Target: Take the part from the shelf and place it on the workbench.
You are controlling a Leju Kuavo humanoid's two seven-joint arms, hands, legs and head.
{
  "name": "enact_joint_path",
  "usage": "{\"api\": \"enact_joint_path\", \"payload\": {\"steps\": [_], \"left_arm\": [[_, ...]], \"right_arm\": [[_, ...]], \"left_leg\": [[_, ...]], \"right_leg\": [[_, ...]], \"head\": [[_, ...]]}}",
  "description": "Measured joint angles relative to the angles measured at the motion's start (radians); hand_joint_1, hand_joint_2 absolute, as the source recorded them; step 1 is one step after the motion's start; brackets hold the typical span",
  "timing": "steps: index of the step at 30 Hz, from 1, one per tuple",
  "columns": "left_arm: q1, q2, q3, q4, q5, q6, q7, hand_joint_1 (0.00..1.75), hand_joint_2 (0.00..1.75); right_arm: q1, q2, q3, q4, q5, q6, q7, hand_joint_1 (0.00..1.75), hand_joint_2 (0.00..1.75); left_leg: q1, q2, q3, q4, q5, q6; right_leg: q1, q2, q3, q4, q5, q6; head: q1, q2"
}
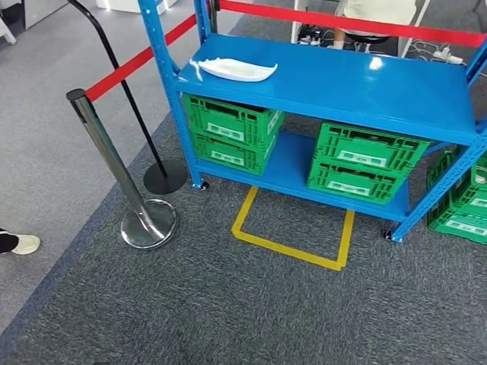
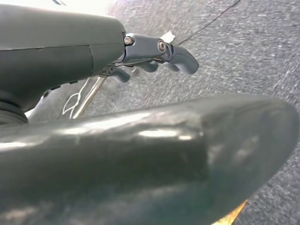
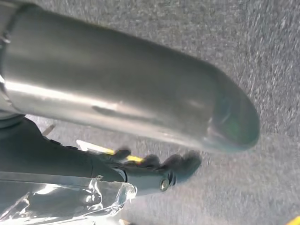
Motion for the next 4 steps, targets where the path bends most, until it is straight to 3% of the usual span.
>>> {"api": "enact_joint_path", "payload": {"steps": [2,4], "left_arm": [[0.000,-0.001,0.000,0.000,0.000,0.000,0.000,0.00,0.00],[0.000,-0.001,0.001,0.001,0.000,0.000,0.000,0.00,0.00]], "right_arm": [[-0.001,0.001,-0.006,0.001,0.000,0.000,0.000,0.00,0.00],[-0.002,0.001,-0.009,0.001,0.002,0.000,0.000,0.00,0.00]], "left_leg": [[0.004,0.000,-0.004,0.015,-0.015,-0.006],[0.004,-0.008,-0.024,0.065,-0.054,-0.008]], "right_leg": [[0.002,0.013,-0.004,0.006,0.003,-0.017],[0.004,0.023,-0.007,0.006,0.007,-0.028]], "head": [[-0.004,0.000],[-0.006,0.000]]}}
